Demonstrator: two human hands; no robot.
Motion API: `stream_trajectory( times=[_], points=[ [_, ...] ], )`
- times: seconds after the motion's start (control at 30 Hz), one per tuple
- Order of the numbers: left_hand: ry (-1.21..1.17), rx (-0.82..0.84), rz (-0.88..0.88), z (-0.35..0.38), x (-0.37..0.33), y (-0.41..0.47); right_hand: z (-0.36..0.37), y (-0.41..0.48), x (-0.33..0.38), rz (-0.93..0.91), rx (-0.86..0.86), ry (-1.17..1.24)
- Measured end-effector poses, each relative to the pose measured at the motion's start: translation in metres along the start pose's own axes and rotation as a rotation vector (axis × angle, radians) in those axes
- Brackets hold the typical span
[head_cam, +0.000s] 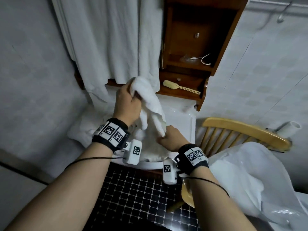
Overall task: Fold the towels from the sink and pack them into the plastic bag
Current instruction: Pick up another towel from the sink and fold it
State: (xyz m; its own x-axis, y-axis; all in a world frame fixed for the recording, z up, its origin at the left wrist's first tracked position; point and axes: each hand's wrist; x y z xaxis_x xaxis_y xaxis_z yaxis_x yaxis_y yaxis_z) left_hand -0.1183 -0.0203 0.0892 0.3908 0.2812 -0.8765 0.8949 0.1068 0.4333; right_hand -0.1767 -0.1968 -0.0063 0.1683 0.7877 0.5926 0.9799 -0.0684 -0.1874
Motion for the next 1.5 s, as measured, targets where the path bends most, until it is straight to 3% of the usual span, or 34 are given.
stream_trajectory(
  times=[0.07,0.13,0.23,0.27,0.4,0.43,0.53,0.63,0.83,0.93,1.0,1.07,1.17,1.27,1.37,1.5],
  points=[
    [-0.049,-0.181,-0.004,-0.014,-0.007,0.017,0.022,0.003,0.005,-0.002,-0.044,0.039],
    [0.093,-0.263,0.013,-0.030,-0.001,0.029,0.031,0.006,0.013,-0.009,-0.135,0.112],
    [0.252,-0.177,0.040,-0.067,0.023,0.036,0.022,-0.002,0.055,-0.053,-0.327,0.263],
    [0.254,-0.047,0.063,-0.078,0.030,0.037,0.017,-0.003,0.070,-0.080,-0.365,0.303],
    [0.341,0.819,0.077,-0.105,0.048,0.033,-0.001,-0.009,0.131,-0.255,-0.441,0.229],
    [0.372,0.897,0.044,-0.106,0.051,0.030,-0.003,-0.011,0.145,-0.266,-0.458,0.236],
    [0.350,0.733,-0.012,-0.107,0.059,0.026,-0.004,-0.016,0.168,-0.322,-0.447,0.376],
    [0.341,0.640,0.064,-0.121,0.062,0.034,0.003,-0.021,0.167,-0.316,-0.482,0.512],
    [0.698,0.818,0.025,-0.133,0.086,0.029,0.013,-0.046,0.169,-0.179,-0.932,0.824],
    [0.756,0.879,-0.068,-0.133,0.102,0.020,0.016,-0.050,0.154,-0.003,-1.114,0.638],
    [0.749,0.900,-0.029,-0.125,0.103,0.015,0.021,-0.053,0.140,0.094,-0.991,0.282],
    [0.647,0.936,0.025,-0.114,0.086,0.004,0.031,-0.056,0.133,-0.048,-0.657,0.043],
    [0.499,0.909,0.015,-0.098,0.057,-0.016,0.054,-0.059,0.139,-0.211,-0.224,-0.008],
    [0.321,0.930,-0.002,-0.098,0.055,-0.027,0.064,-0.061,0.122,-0.090,-0.276,0.128],
    [0.153,1.013,-0.111,-0.104,0.068,-0.027,0.059,-0.071,0.095,-0.085,-0.379,0.189],
    [0.434,1.270,-0.108,-0.100,0.093,-0.036,0.044,-0.090,0.090,-0.034,-0.657,0.704]
  ],
)
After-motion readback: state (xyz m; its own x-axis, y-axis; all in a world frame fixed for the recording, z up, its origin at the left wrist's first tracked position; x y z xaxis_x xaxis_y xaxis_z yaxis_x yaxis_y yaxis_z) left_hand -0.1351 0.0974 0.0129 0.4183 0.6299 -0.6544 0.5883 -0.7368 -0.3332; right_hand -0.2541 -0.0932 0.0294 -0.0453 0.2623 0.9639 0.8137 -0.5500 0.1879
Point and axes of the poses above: each hand's wrist, its own y-axis towards the middle knuckle, its own z-axis out of the palm, x = y × z, and after that the axes turned 6 degrees about -x, right-handed
